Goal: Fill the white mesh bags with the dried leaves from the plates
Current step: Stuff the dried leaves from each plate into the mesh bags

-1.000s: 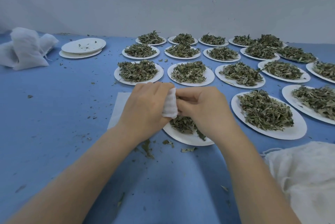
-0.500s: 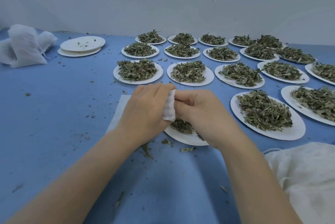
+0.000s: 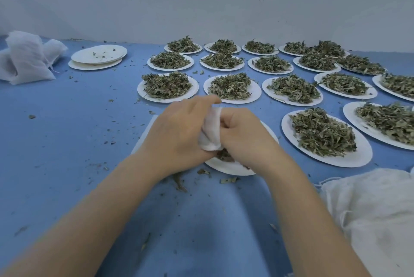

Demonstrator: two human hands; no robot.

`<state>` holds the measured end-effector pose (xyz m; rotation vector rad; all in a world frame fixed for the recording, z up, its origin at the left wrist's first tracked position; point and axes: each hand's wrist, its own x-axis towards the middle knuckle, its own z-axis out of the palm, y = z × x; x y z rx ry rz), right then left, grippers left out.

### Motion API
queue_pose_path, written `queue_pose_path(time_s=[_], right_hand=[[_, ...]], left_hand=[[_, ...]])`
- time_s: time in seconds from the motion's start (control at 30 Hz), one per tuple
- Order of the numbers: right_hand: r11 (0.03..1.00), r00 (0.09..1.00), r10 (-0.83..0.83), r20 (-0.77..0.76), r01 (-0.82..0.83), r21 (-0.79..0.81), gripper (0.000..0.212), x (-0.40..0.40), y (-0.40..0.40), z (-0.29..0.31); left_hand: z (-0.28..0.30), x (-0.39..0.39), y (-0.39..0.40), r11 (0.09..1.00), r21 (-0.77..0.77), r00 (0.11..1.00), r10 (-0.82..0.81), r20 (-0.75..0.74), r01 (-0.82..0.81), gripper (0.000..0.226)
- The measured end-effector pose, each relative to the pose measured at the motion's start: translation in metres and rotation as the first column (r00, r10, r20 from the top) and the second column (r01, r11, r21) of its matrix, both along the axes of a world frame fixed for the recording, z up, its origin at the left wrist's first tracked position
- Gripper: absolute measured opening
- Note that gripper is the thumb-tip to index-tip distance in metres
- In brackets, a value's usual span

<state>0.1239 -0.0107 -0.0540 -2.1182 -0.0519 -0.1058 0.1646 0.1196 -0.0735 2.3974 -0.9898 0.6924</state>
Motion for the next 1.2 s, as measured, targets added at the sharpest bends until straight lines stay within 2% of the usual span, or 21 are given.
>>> queue_pose_path(time_s=[0.07, 0.2, 0.27, 0.3, 0.33, 0.4, 0.47, 0.57, 0.73, 0.83, 1.0, 1.2], right_hand=[[1.000, 0.999, 0.014, 0.036, -0.015, 0.023, 0.034, -0.001, -0.007, 0.003], [0.976, 0.994, 0.102, 0.038, -0.108, 0.189, 0.032, -0.005, -0.017, 0.008], [0.968, 0.997, -0.023, 0.073, 0.004, 0.250, 0.026, -0.005, -0.023, 0.009], [0.969, 0.988, -0.121, 0.099, 0.097, 0.226, 0.024, -0.005, -0.026, 0.008], [0.973, 0.969, -0.204, 0.138, 0.185, 0.139, 0.021, -0.004, -0.029, 0.005], [0.943, 0.954, -0.237, 0.184, 0.271, -0.190, 0.018, -0.002, -0.031, 0.000], [0.876, 0.976, -0.191, 0.101, 0.216, -0.431, 0.030, 0.001, -0.028, -0.008], [0.857, 0.989, -0.147, -0.007, 0.124, -0.500, 0.046, 0.002, -0.019, -0.015], [0.790, 0.991, -0.123, 0.059, 0.134, -0.598, 0.031, 0.007, -0.016, -0.017], [0.812, 0.985, -0.133, 0.113, 0.173, -0.558, 0.023, 0.006, -0.020, -0.014], [0.895, 0.956, -0.181, 0.231, 0.257, -0.364, 0.013, 0.003, -0.034, -0.010], [0.962, 0.926, -0.265, 0.268, 0.273, 0.007, 0.010, 0.003, -0.030, -0.007]], left_hand=[[0.002, 0.004, 0.007, 0.999, -0.006, 0.998, 0.044, -0.044, -0.044, 0.071], [0.002, 0.014, 0.018, 0.989, 0.120, 0.996, 0.087, 0.025, -0.089, 0.060], [0.000, 0.018, 0.022, 0.982, 0.139, 0.992, 0.123, 0.035, -0.127, 0.057], [-0.002, 0.020, 0.024, 0.979, 0.140, 0.989, 0.147, 0.029, -0.150, 0.057], [-0.004, 0.022, 0.025, 0.976, 0.132, 0.985, 0.171, 0.026, -0.172, 0.056], [-0.006, 0.026, 0.028, 0.972, 0.110, 0.979, 0.204, 0.026, -0.206, 0.057], [-0.007, 0.027, 0.029, 0.972, 0.100, 0.977, 0.212, 0.022, -0.214, 0.056], [-0.010, 0.028, 0.029, 0.972, 0.094, 0.976, 0.217, -0.005, -0.216, 0.052], [-0.012, 0.030, 0.031, 0.968, 0.075, 0.970, 0.240, -0.029, -0.237, 0.054], [-0.012, 0.031, 0.032, 0.966, 0.073, 0.967, 0.250, -0.047, -0.246, 0.056], [-0.012, 0.030, 0.032, 0.967, 0.093, 0.969, 0.243, -0.038, -0.239, 0.055], [-0.014, 0.028, 0.028, 0.978, 0.101, 0.982, 0.187, -0.020, -0.184, 0.050]])
